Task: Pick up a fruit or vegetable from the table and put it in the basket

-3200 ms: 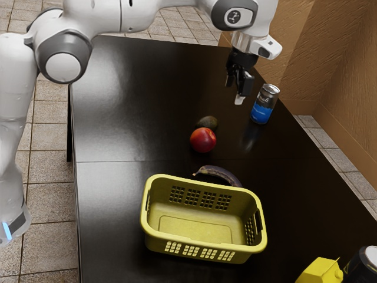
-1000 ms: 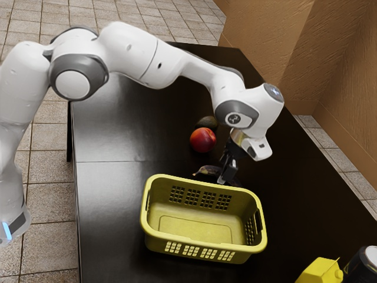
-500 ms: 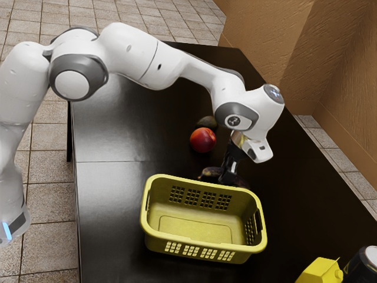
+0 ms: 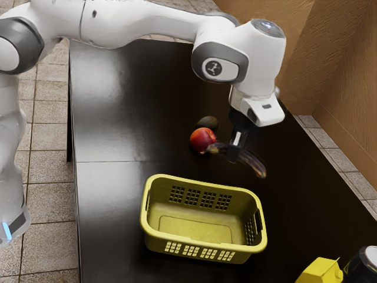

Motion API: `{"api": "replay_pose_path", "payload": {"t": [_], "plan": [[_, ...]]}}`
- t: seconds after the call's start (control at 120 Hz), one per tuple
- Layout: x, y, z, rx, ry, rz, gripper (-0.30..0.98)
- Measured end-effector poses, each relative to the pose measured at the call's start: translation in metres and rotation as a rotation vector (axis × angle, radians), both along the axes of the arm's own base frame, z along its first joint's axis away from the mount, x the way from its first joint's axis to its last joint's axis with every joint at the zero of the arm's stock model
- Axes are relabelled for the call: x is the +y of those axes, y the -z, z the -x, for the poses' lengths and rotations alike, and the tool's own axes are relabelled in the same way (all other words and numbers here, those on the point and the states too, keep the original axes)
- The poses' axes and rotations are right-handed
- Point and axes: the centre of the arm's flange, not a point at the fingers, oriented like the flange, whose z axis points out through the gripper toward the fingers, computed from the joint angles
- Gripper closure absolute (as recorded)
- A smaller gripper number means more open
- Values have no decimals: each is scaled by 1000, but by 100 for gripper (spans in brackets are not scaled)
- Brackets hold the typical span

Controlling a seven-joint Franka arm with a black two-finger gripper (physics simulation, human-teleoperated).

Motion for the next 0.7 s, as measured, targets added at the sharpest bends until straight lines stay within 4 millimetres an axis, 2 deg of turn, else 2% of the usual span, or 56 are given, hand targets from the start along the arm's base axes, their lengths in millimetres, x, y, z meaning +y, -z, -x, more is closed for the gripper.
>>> {"api": "replay_pose_path", "payload": {"t": [0.075,0.15,0.208,0.283,0.367,0.467,0.55,0.625,0.667,0.683,0.7], "plan": [[-38,22,22,40,51,-1,51],[-69,52,42,86,92,-7,51],[-85,73,54,113,111,-11,51],[-94,81,60,117,111,-5,51],[-88,82,55,113,81,3,51],[-63,83,39,107,16,11,51],[-40,85,24,110,-42,22,30],[-24,85,16,109,-83,34,17],[-19,66,13,75,-97,50,13],[-18,49,12,46,-100,61,11],[-18,23,10,6,-102,75,10]]}}
